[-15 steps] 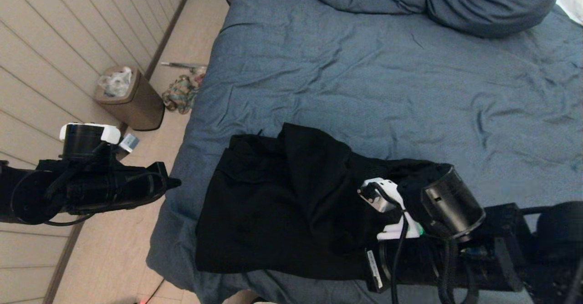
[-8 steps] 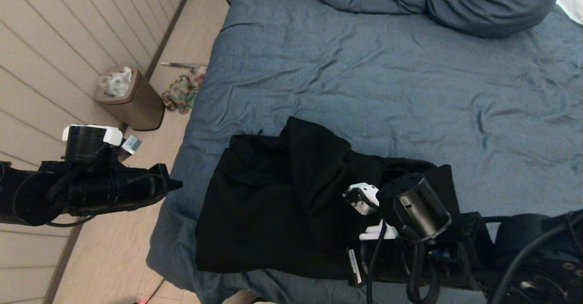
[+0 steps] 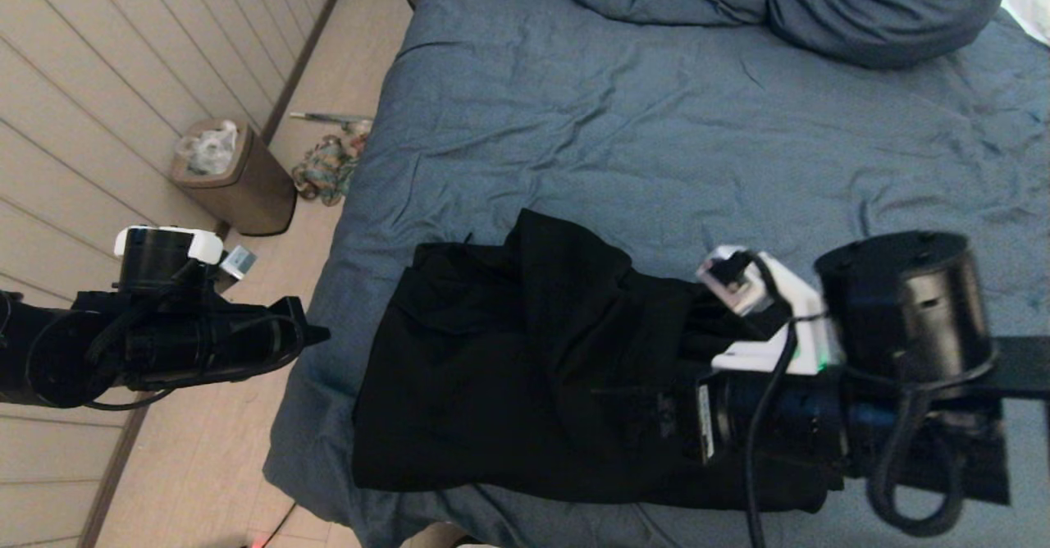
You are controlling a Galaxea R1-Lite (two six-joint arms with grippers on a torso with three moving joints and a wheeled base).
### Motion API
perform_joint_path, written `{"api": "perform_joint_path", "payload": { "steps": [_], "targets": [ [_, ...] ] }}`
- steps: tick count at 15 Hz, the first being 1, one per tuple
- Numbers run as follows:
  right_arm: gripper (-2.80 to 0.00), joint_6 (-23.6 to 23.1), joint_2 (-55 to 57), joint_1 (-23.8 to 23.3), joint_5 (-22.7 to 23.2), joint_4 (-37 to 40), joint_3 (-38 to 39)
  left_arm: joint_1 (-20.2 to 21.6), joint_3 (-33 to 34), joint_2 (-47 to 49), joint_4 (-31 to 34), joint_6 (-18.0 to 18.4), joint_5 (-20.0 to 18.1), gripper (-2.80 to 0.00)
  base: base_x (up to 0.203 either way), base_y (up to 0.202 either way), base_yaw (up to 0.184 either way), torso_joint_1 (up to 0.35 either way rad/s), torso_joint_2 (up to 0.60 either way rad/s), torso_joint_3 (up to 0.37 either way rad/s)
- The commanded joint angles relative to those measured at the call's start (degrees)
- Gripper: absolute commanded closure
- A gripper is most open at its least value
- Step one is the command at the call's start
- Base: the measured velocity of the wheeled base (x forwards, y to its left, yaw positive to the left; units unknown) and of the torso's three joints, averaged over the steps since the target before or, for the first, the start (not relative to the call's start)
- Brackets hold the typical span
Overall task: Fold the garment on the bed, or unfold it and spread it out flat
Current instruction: Fold the black sweatshirt
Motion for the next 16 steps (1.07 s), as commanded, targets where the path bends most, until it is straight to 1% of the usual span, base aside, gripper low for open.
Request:
{"api": "perform_joint_path", "payload": {
  "steps": [1, 2, 3, 4, 5, 7, 9, 11, 12, 13, 15, 16],
  "targets": [
    [0.0, 0.04, -5.49, -1.86, -0.09, 2.65, -4.51, -0.04, -0.09, 0.3, -0.13, -0.18, -0.07, 0.0, 0.0, 0.0, 0.0, 0.0, 0.0, 0.0],
    [0.0, 0.0, -5.52, -4.25, -0.2, 5.12, -7.5, -0.04, -0.09, 0.22, -0.13, -0.18, -0.07, 0.0, 0.0, 0.0, 0.0, 0.0, 0.0, 0.0],
    [0.0, -0.11, -4.37, -6.61, -0.09, 6.08, -10.17, -0.04, -0.09, 0.21, -0.13, -0.18, -0.07, 0.0, 0.0, 0.0, 0.0, 0.0, 0.0, 0.0],
    [0.0, -0.51, -1.63, -7.94, -0.03, 6.37, -12.1, -0.04, -0.09, 0.21, -0.13, -0.18, -0.07, 0.0, 0.0, 0.0, 0.0, 0.0, 0.0, 0.0],
    [0.0, -1.17, 2.08, -9.49, 0.0, 6.52, -14.69, -0.04, -0.09, 0.21, -0.13, -0.18, -0.19, 0.0, 0.0, 0.0, 0.0, 0.0, 0.0, 0.0],
    [0.0, -1.75, 11.53, -12.08, 0.06, 6.74, -22.4, -0.12, 0.0, 0.3, -0.13, -0.18, -0.51, 0.0, 0.0, 0.0, 0.0, 0.0, 0.0, 0.0],
    [0.0, -1.24, 20.85, -13.3, -0.04, 7.07, -29.82, -0.48, 0.11, 0.3, -0.13, -0.18, -0.37, 0.0, 0.0, 0.0, 0.0, 0.0, 0.0, 0.0],
    [0.0, 1.1, 27.89, -13.57, -0.37, 7.21, -35.76, -0.56, 0.26, 0.21, -0.13, -0.18, -0.34, 0.0, 0.0, 0.0, 0.0, 0.0, 0.0, 0.0],
    [0.0, 2.47, 29.38, -13.07, -0.71, 7.32, -37.44, -0.56, 0.26, 0.21, -0.13, -0.18, -0.42, 0.0, 0.0, 0.0, 0.0, 0.0, 0.0, 0.0],
    [0.0, 2.84, 29.18, -11.73, -0.87, 7.37, -36.94, -0.56, 0.26, 0.12, -0.13, -0.18, -0.34, 0.0, 0.0, 0.0, 0.0, 0.0, 0.0, 0.0],
    [0.0, 2.93, 26.15, -9.56, -1.22, 7.16, -31.72, -0.56, 0.26, 0.14, -0.13, -0.18, -0.34, 0.0, 0.0, 0.0, 0.0, 0.0, 0.0, 0.0],
    [0.0, 2.87, 23.73, -8.27, -1.35, 6.98, -27.78, -0.56, 0.26, 0.26, -0.13, -0.18, -0.34, 0.0, 0.0, 0.0, 0.0, 0.0, 0.0, 0.0]
  ]
}}
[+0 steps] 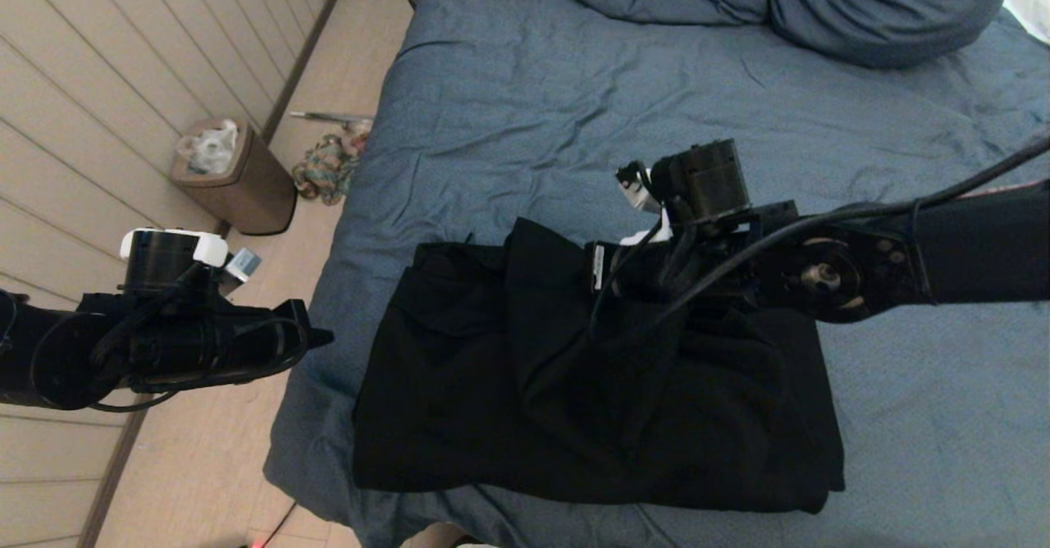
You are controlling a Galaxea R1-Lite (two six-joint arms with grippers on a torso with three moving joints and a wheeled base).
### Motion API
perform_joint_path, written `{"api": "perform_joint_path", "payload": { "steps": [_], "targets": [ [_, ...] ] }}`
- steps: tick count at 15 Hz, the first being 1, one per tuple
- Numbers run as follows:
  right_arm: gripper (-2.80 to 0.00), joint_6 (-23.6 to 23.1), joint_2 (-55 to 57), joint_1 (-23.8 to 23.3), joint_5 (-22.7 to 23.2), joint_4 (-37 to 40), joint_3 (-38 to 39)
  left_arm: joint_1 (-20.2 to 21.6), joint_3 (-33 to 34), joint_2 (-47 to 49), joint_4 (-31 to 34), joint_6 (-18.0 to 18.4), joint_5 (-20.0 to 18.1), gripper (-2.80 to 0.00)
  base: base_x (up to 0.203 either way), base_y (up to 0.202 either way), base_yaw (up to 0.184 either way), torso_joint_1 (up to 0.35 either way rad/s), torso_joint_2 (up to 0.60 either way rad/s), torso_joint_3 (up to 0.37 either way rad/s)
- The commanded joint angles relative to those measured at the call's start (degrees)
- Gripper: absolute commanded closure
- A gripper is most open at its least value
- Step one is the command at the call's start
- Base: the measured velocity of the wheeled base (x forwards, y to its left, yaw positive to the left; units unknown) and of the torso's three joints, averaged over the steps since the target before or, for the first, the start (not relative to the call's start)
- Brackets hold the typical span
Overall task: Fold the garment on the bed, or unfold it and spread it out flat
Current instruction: Fold the black sweatshirt
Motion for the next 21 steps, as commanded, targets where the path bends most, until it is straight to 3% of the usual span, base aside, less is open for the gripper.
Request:
{"api": "perform_joint_path", "payload": {
  "steps": [1, 4, 12, 17, 21],
  "targets": [
    [0.0, 0.08, -3.89, 2.36, -0.03, -0.14, 5.83, -0.01, -0.15, 0.09, -0.16, -0.19, 0.18, 0.0, 0.0, 0.0, 0.0, 0.0, 0.0, 0.0],
    [0.0, -0.08, -5.66, 6.31, -0.09, -4.14, 15.12, -0.53, 1.23, -2.36, -0.19, -0.28, 0.0, 0.0, 0.0, 0.0, 0.0, 0.0, 0.0, 0.0],
    [0.0, 0.16, 8.71, 8.44, -0.56, -18.96, 19.27, -1.3, 1.23, -1.14, -0.19, -0.28, 0.22, 0.0, 0.0, 0.0, 0.0, 0.0, 0.0, 0.0],
    [0.0, 0.23, 7.72, 8.39, -0.55, -19.55, 20.4, -1.25, 1.15, -1.14, -0.19, -0.28, 0.22, 0.0, 0.0, 0.0, 0.0, 0.0, 0.0, 0.0],
    [0.0, 0.26, -1.02, 7.37, -0.65, -19.17, 20.97, -1.25, 1.23, -1.58, -0.25, -0.34, 0.22, 0.0, 0.0, 0.0, 0.0, 0.0, 0.0, 0.0]
  ]
}}
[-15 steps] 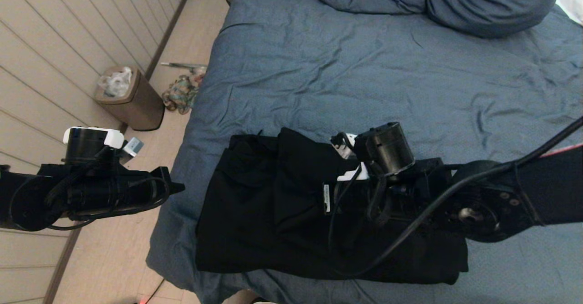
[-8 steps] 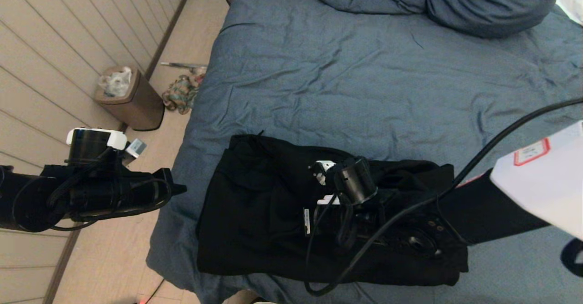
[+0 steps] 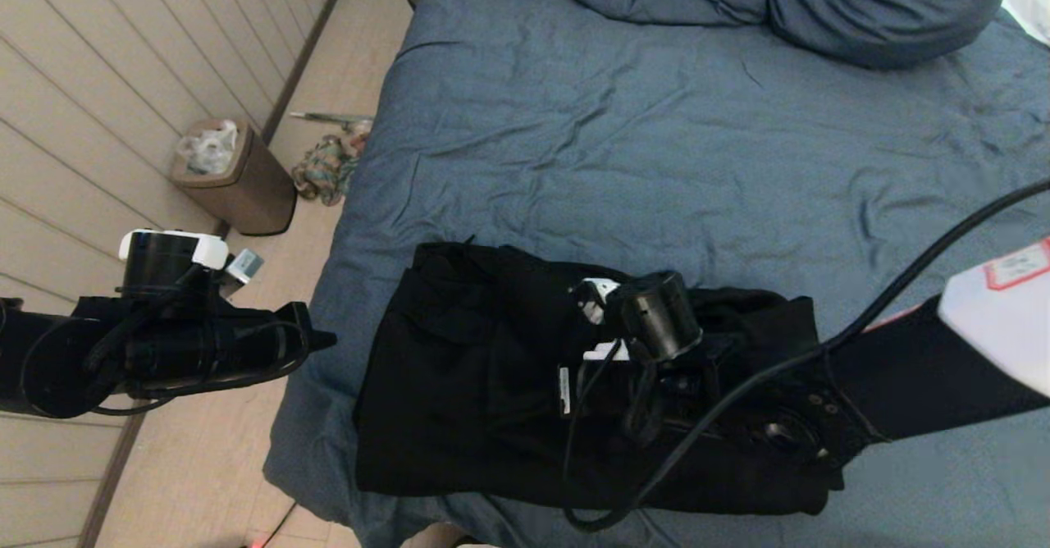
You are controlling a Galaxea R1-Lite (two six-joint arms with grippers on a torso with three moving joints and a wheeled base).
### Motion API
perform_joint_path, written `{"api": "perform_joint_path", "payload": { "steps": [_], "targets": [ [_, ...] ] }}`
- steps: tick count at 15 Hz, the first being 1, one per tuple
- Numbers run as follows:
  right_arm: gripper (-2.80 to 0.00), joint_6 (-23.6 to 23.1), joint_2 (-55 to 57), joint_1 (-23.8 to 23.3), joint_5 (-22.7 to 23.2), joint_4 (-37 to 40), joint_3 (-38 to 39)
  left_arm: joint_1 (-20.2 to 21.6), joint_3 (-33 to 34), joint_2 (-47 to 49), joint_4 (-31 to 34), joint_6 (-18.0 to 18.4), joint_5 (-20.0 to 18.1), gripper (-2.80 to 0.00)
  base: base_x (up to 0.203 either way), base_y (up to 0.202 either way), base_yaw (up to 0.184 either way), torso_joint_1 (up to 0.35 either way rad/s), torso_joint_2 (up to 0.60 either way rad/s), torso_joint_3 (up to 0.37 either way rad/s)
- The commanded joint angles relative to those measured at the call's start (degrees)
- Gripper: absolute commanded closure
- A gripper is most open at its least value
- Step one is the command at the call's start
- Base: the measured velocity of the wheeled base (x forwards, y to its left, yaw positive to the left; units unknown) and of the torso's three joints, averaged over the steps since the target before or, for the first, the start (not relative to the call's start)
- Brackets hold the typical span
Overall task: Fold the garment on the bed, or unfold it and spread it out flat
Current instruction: Fold the black sweatshirt
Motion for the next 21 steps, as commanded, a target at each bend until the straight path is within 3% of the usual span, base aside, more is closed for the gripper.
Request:
{"api": "perform_joint_path", "payload": {
  "steps": [1, 6, 8, 11, 12, 14, 15, 16, 18, 21],
  "targets": [
    [0.0, 0.05, -6.19, -1.29, -0.03, -0.22, 0.35, 0.0, 0.05, -0.13, -0.16, -0.21, -0.12, 0.0, 0.0, 0.0, 0.0, 0.0, 0.0, 0.0],
    [0.0, -0.58, -21.62, -10.24, 0.04, 4.97, 2.48, 0.0, -0.04, -0.51, -0.16, -0.21, -0.03, 0.0, 0.0, 0.0, 0.0, 0.0, 0.0, 0.0],
    [0.0, -1.81, -26.47, -16.53, 0.37, 8.56, 6.06, 0.0, -0.13, -0.69, -0.16, -0.21, -0.03, 0.0, 0.0, 0.0, 0.0, 0.0, 0.0, 0.0],
    [0.0, -5.5, -28.49, -29.87, 1.47, 15.4, 10.17, 0.0, 0.04, -1.66, -0.08, -0.47, -0.03, 0.0, 0.0, 0.0, 0.0, 0.0, 0.0, 0.0],
    [-2.8, -8.93, -28.55, -35.15, 3.83, 16.6, 11.7, 0.0, 0.13, -2.27, -0.07, -0.56, -0.03, 0.0, 0.0, 0.0, 0.0, 0.0, 0.0, 0.0],
    [-2.8, -19.61, -28.39, -44.43, 13.77, 23.98, 13.27, 0.0, 0.14, -2.27, -0.07, -0.65, -0.03, 0.0, 0.0, 0.0, 0.0, 0.0, 0.0, 0.0],
    [-2.8, -23.24, -27.48, -48.43, 20.11, 33.87, 11.48, 0.0, 0.21, -2.0, -0.07, -0.65, -0.03, 0.0, 0.0, 0.0, 0.0, 0.0, 0.0, 0.0],
    [-2.8, -25.0, -25.61, -51.55, 23.7, 39.11, 8.29, 0.0, 0.23, -1.83, -0.07, -0.65, -0.03, 0.0, 0.0, 0.0, 0.0, 0.0, 0.0, 0.0],
    [-2.8, -28.01, -20.49, -55.08, 26.33, 42.93, 5.87, 0.0, 0.23, -1.57, -0.07, -0.65, -0.12, 0.0, 0.0, 0.0, 0.0, 0.0, 0.0, 0.0],
    [-2.8, -33.41, -15.19, -56.48, 27.0, 43.79, 6.19, 0.0, 0.23, -1.48, -0.07, -0.39, -0.12, 0.0, 0.0, 0.0, 0.0, 0.0, 0.0, 0.0]
  ]
}}
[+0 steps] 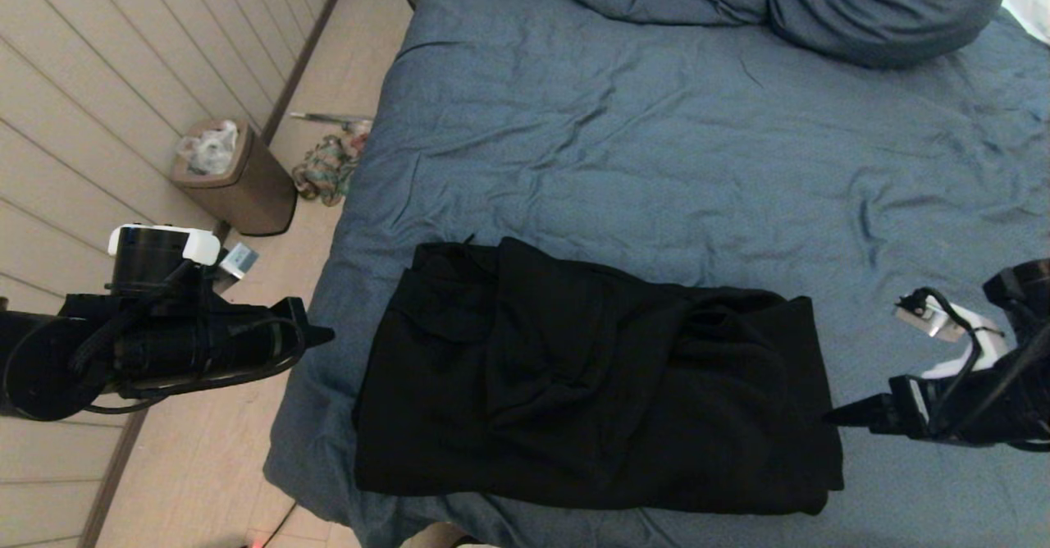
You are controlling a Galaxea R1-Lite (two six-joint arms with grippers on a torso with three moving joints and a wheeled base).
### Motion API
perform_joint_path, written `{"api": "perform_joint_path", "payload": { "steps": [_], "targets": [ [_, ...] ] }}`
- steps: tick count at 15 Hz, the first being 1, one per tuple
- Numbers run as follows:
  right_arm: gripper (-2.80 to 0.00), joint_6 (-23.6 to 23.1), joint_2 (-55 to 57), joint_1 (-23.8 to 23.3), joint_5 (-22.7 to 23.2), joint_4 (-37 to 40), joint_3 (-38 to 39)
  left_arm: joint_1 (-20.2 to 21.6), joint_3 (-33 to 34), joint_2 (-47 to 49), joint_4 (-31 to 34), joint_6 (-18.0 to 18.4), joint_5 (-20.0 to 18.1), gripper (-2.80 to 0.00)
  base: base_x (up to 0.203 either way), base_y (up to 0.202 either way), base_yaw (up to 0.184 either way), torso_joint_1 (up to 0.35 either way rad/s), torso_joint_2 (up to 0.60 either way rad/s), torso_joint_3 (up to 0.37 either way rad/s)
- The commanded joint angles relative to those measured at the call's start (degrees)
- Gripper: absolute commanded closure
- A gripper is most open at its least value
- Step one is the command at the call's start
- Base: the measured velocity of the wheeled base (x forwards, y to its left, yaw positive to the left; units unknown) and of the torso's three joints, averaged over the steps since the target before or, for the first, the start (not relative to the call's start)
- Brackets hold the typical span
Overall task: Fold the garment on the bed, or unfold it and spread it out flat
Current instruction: Fold the black sweatshirt
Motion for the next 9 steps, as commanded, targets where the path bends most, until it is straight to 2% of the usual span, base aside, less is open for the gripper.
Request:
{"api": "perform_joint_path", "payload": {
  "steps": [1, 9],
  "targets": [
    [-2.8, -1.05, 4.73, -0.41, 0.08, -0.33, 0.95, 0.0, -0.1, 0.27, -0.13, -0.06, -0.1, 0.0, 0.0, 0.0, 0.0, 0.0, 0.0, 0.0],
    [-2.8, -0.66, 12.37, 4.47, 0.36, -23.17, 11.53, -0.04, 0.69, 0.1, -0.13, -0.06, -0.71, 0.0, 0.0, 0.0, 0.0, 0.0, 0.0, 0.0]
  ]
}}
